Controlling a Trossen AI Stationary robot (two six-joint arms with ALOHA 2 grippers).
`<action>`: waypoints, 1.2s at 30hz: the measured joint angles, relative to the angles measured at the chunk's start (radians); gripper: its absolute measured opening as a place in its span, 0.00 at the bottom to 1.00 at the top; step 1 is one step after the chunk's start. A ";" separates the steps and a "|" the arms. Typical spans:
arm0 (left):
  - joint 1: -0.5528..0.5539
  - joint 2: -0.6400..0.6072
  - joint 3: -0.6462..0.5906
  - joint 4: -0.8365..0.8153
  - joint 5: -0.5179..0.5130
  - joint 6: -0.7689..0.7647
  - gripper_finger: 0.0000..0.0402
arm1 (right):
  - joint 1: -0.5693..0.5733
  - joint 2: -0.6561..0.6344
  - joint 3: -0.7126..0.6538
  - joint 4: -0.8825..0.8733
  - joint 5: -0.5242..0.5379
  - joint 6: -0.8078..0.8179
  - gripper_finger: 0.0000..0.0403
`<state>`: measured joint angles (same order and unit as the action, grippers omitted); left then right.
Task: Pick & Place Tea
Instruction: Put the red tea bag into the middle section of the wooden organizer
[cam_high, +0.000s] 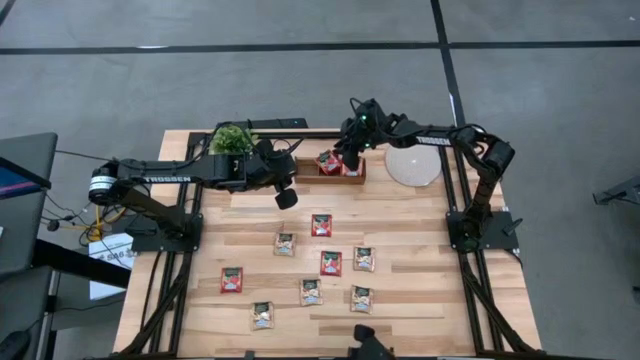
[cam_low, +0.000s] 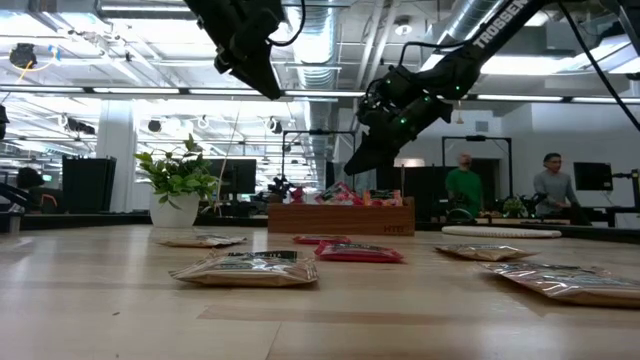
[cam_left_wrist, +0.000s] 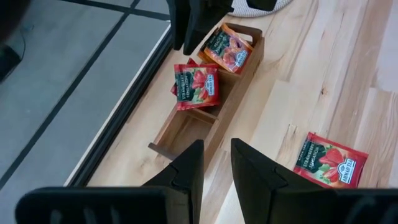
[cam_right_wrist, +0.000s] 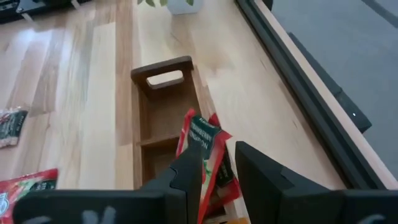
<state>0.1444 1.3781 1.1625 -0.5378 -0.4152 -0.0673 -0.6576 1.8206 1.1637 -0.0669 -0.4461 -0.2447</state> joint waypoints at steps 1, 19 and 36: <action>0.000 0.000 0.000 0.002 0.000 0.000 0.18 | 0.003 0.000 0.000 0.000 0.000 0.000 0.22; 0.000 0.000 0.000 0.028 0.000 0.024 0.18 | 0.000 0.000 0.005 0.053 0.004 0.010 0.22; 0.000 0.000 0.000 0.081 0.000 0.056 0.18 | -0.012 0.001 0.034 -0.072 0.045 -0.010 0.22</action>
<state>0.1448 1.3781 1.1625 -0.4564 -0.4149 -0.0109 -0.6697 1.8217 1.1976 -0.1389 -0.4007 -0.2547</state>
